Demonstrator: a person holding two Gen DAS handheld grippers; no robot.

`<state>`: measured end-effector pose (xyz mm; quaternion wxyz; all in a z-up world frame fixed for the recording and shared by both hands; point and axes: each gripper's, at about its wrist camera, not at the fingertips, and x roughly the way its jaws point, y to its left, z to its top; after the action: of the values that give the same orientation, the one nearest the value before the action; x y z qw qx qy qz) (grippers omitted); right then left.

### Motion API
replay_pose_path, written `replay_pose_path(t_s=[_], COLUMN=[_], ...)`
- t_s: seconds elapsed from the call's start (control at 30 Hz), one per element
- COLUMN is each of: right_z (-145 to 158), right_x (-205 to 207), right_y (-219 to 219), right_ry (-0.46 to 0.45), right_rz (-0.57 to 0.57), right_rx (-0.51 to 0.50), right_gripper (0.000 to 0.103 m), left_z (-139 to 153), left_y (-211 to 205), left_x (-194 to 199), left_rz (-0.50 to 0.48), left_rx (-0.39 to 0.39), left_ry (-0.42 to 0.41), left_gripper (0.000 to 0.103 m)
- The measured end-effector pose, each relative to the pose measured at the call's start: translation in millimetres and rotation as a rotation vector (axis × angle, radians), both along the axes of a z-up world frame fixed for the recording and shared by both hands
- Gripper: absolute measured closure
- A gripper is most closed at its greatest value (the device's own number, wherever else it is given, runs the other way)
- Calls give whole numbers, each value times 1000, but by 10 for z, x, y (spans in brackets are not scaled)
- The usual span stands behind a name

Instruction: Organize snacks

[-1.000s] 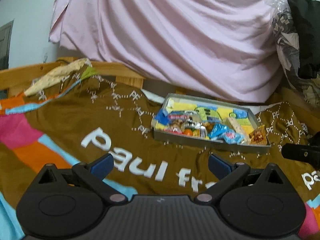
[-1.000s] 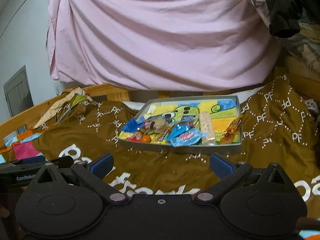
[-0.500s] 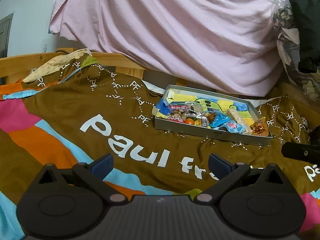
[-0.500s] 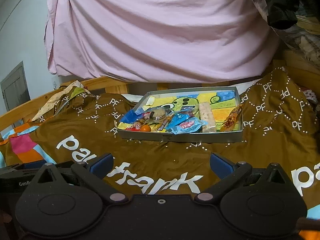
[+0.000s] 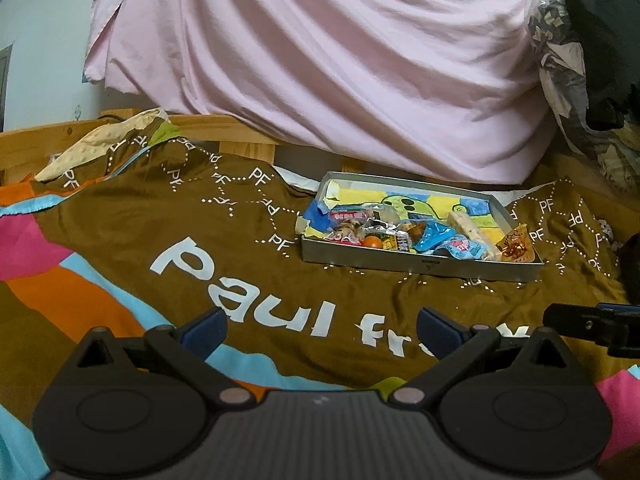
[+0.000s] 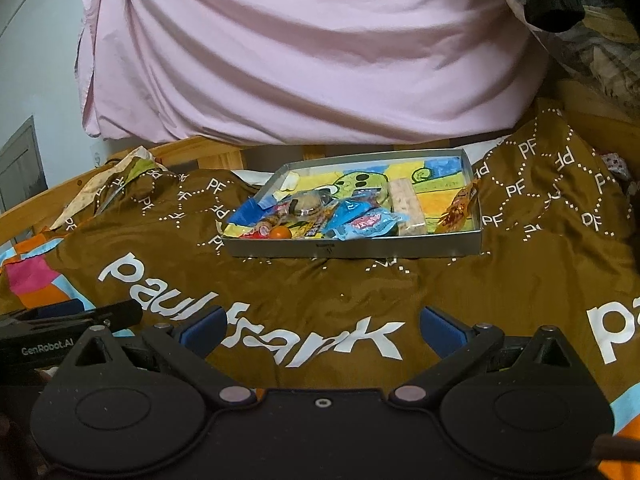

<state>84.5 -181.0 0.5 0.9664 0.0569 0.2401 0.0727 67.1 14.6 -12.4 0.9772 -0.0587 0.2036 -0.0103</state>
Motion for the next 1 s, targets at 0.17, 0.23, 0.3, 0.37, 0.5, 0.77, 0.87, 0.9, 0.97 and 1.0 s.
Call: replay_pose_path(t_s=[0.17,0.23,0.3,0.37,0.5,0.77,0.87,0.9,0.97,1.0], right_z=[-33,-40,-43,-40,-37,-41,-41,-40,-40,-40], right_x=[28,30,26,17,16,8,3,5,6,8], right_y=[-1,5,13,20,42,59,55,55,55,56], right_ry=[2,-5,-12,-27,-46,-60,-64,-64,-64,-63], right_rz=[-9,-17,-23,-27,-27,-45,-52,-52,-51,-50], right_rx=[0,-1,-1,-5,-12,-34,-35,-35,-35,-36], right_gripper=[1,1,1,1,1,1,1,1,1,1], left_z=[6,-1,-9,-15,-19,-18,-15,-15,-17,-17], left_y=[-1,7,18,29,51,60,63,64,67,67], left_x=[5,9,13,22,29,30,32,33,34,35], left_rz=[-3,-1,3,7,16,17,19,19,18,18], left_rx=[-1,-4,-6,-9,-16,-17,-17,-17,-17,-17], left_ry=[-8,-4,1,7,13,13,14,14,14,15], left_gripper=[0,0,0,0,0,0,0,0,0,0])
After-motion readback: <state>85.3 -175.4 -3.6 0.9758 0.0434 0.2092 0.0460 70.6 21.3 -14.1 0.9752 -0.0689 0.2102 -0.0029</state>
